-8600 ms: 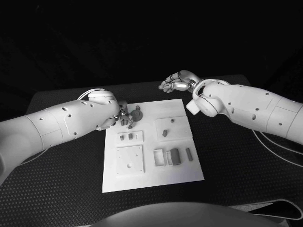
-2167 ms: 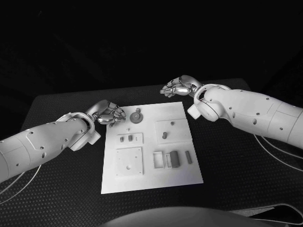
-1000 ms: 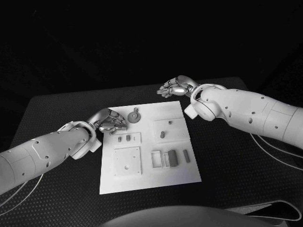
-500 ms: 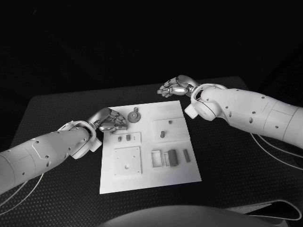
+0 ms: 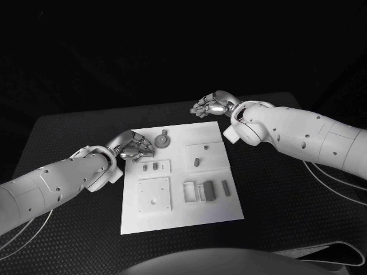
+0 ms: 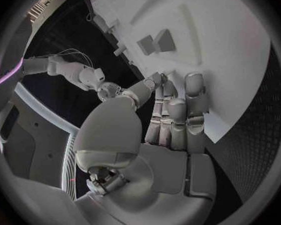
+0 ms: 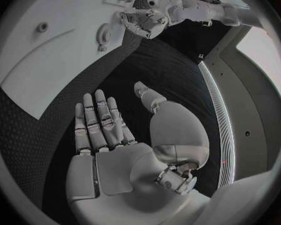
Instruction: Assemble the parts on the task board
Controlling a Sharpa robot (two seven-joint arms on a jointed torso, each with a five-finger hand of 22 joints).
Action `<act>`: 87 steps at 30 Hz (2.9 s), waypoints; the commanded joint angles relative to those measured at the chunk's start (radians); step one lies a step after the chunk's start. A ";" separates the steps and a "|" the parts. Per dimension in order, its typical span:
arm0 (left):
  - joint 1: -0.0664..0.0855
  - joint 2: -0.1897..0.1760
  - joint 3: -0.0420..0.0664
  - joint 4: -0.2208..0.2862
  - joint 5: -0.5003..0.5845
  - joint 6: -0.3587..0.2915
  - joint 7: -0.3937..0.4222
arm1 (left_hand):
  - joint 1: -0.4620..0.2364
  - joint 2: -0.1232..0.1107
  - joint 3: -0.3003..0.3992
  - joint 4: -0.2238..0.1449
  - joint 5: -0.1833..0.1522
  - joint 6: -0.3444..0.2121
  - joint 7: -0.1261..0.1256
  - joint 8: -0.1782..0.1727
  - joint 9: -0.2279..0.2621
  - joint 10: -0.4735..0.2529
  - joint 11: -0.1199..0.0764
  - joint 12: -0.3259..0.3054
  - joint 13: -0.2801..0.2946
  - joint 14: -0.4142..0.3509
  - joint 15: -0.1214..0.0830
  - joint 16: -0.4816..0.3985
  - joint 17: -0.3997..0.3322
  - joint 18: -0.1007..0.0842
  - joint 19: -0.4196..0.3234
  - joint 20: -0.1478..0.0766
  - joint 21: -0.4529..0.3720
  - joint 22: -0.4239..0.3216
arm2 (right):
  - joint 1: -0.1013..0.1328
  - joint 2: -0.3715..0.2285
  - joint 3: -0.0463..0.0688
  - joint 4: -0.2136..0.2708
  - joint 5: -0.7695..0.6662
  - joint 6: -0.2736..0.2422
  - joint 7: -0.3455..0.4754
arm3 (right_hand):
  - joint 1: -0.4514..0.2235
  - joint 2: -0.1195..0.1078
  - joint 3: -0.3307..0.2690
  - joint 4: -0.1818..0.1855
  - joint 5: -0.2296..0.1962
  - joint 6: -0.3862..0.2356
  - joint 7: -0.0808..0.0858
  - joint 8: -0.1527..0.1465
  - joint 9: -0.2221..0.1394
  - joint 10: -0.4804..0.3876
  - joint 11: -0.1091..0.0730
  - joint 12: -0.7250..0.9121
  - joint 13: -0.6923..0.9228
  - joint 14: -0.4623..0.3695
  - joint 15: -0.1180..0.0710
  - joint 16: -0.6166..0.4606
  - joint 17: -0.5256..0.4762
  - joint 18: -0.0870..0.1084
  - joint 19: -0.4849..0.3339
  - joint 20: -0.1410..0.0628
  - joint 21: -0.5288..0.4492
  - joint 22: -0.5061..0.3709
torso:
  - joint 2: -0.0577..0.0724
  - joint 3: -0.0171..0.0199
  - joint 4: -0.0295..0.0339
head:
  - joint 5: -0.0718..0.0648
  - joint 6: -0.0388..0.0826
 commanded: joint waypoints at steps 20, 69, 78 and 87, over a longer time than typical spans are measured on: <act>-0.002 0.003 0.000 -0.005 -0.021 0.021 -0.005 | 0.012 0.003 -0.005 0.001 -0.004 -0.004 -0.002 -0.001 0.001 0.001 0.006 -0.013 -0.001 -0.002 -0.001 -0.002 -0.002 0.110 -0.004 0.004 0.007 0.025 | 0.000 0.000 0.000 0.002 0.000 0.012 0.008 | -0.008 0.002 0.000 0.006 -0.002 -0.004 0.065 0.007 -0.002 0.006 -0.001 -0.004 -0.001 0.008 0.001 -0.006 0.000 0.006 0.008 0.002 -0.008 0.002 | 0.000 0.0000 0.0000 | 0.000 -0.003; 0.161 0.049 0.060 0.151 -0.564 0.326 -0.785 | -0.260 -0.054 -0.108 0.051 -0.042 -0.070 -0.018 0.034 0.010 -0.268 -0.045 1.031 0.662 -0.005 -0.049 0.206 0.102 0.120 0.050 -0.039 0.119 0.024 | 0.000 0.000 0.000 -0.002 0.000 0.011 0.007 | -0.008 0.001 0.000 0.006 -0.002 -0.004 0.065 0.008 -0.003 0.006 -0.001 -0.004 -0.001 0.008 0.001 -0.007 0.000 0.007 0.009 0.002 -0.010 0.004 | 0.001 0.0016 -0.0021 | 0.005 0.001; 0.160 0.091 0.056 0.138 -0.577 0.300 -0.819 | -0.288 -0.071 -0.109 0.075 -0.049 -0.063 -0.023 0.039 0.007 -0.257 -0.051 1.059 0.653 0.017 -0.055 0.205 0.106 0.122 0.062 -0.045 0.135 0.023 | 0.000 0.003 0.000 -0.001 0.000 0.010 0.007 | -0.008 0.001 0.000 0.006 -0.002 -0.004 0.065 0.008 -0.003 0.006 -0.001 -0.004 -0.001 0.008 0.001 -0.007 0.000 0.007 0.009 0.002 -0.010 0.004 | 0.000 0.0011 0.0015 | 0.003 -0.001; 0.160 0.109 0.054 0.125 -0.598 0.338 -0.833 | -0.322 -0.080 -0.111 0.104 -0.051 -0.054 -0.027 0.044 0.007 -0.252 -0.054 1.069 0.644 0.025 -0.058 0.204 0.110 0.121 0.067 -0.046 0.143 0.022 | 0.000 0.005 0.000 -0.002 0.000 0.010 0.007 | -0.008 0.001 0.000 0.006 -0.002 -0.004 0.065 0.008 -0.004 0.006 -0.001 -0.004 -0.001 0.008 0.001 -0.007 0.000 0.007 0.009 0.003 -0.011 0.005 | 0.000 0.0009 -0.0010 | 0.005 -0.002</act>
